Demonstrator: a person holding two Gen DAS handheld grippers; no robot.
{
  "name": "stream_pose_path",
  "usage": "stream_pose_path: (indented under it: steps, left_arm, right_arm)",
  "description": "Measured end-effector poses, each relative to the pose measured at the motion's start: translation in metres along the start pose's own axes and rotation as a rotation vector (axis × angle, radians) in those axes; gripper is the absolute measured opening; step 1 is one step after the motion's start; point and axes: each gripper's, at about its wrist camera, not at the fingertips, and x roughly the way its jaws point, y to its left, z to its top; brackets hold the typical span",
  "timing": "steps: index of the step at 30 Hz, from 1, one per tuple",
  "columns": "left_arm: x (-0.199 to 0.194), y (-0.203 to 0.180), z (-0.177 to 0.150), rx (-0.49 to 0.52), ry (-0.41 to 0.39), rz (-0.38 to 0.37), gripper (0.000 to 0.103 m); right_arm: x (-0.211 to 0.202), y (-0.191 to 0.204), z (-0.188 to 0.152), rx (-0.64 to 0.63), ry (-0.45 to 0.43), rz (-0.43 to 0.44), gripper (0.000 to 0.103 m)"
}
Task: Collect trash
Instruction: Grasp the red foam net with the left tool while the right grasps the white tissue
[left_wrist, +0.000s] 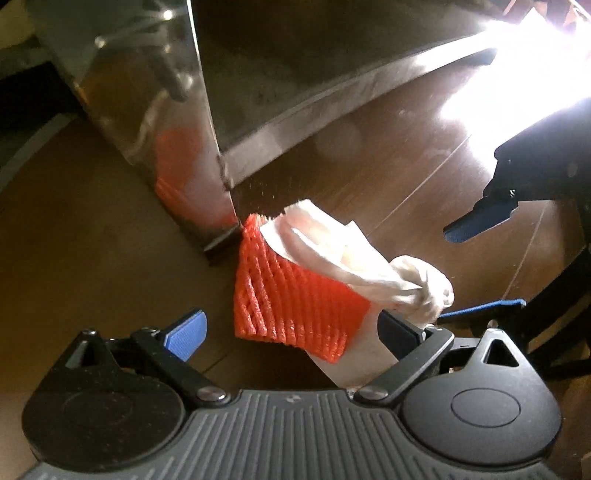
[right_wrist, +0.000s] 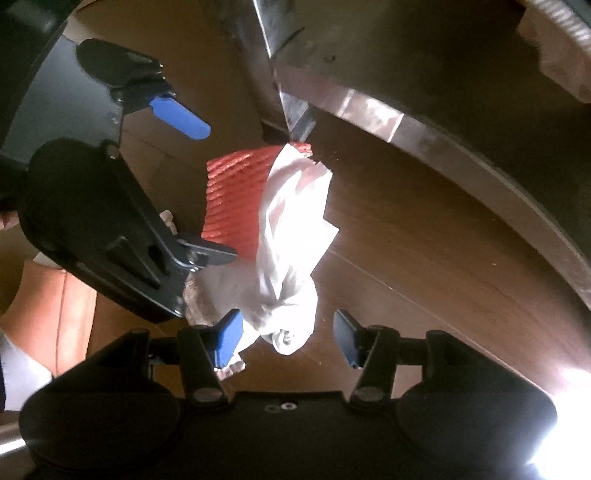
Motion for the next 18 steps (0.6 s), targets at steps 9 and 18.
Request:
stream_pose_path:
  steps: [9,18]
  left_arm:
    - [0.019,0.0,-0.001,0.006,0.013,0.0,0.084]
    - [0.019,-0.003,0.0,-0.007,0.015,-0.028,0.047]
  right_arm:
    - [0.027,-0.001,0.005,0.025,0.033,-0.007,0.053]
    - [0.026,-0.003,0.005,0.031,0.038,-0.011,0.029]
